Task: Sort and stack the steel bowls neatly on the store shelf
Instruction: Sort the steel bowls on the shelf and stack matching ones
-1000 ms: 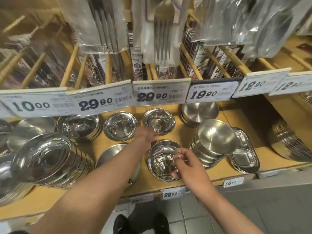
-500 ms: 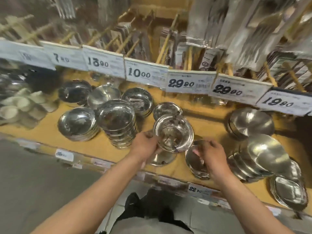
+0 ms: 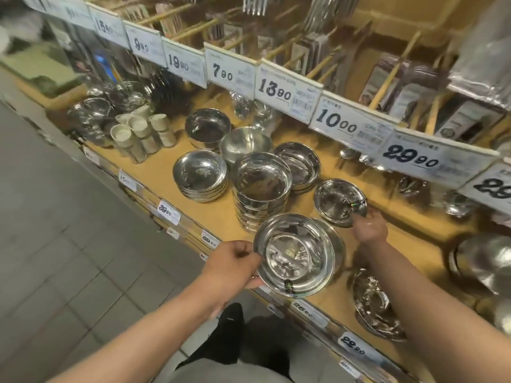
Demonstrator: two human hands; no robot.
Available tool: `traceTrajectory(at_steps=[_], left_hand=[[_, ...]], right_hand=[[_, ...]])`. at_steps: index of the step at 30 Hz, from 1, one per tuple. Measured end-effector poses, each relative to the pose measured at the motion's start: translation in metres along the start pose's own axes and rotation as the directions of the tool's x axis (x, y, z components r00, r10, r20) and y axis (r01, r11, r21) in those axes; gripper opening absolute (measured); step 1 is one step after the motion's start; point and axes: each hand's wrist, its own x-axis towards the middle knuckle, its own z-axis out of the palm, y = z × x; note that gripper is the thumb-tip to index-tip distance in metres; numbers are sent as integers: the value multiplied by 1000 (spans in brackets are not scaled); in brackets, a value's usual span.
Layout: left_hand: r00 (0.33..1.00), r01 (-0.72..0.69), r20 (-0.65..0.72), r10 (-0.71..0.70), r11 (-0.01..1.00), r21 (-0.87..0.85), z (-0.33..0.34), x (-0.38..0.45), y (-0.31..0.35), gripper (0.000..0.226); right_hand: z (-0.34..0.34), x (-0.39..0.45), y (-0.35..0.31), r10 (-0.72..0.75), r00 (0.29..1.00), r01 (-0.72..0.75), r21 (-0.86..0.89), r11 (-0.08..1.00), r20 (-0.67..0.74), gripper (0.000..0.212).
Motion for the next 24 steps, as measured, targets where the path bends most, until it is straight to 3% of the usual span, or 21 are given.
traceTrajectory(at_steps=[4, 6, 9, 11, 13, 20, 24], left_hand=[[1000, 8, -26, -9, 1000, -25, -7, -3, -4, 15], [999, 14, -37, -15, 1000, -24, -9, -4, -7, 15], [999, 17, -38, -18, 1000, -20, -10, -4, -9, 15], [999, 17, -30, -18, 1000, -20, -9, -4, -9, 14], [999, 22, -31, -23, 999, -36, -13, -2, -10, 14], [999, 39, 25, -39, 999, 23, -26, -9, -1, 19], [994, 44, 91, -53, 995, 93, -53, -13, 3, 22]], right_hand=[[5, 13, 0, 40, 999, -40, -38, 998, -8, 46], [7, 16, 3, 128, 989, -134, 93, 987, 67, 44], [7, 9, 1, 214, 943, -297, 356, 886, 254, 37], [1, -1, -5, 221, 928, -335, 416, 845, 299, 31], [-3, -8, -9, 230, 913, -372, 453, 810, 338, 42], [-46, -48, -12, 136, 911, -336, 509, 793, 390, 59], [-66, -81, 4, 108, 914, -306, 488, 817, 391, 37]])
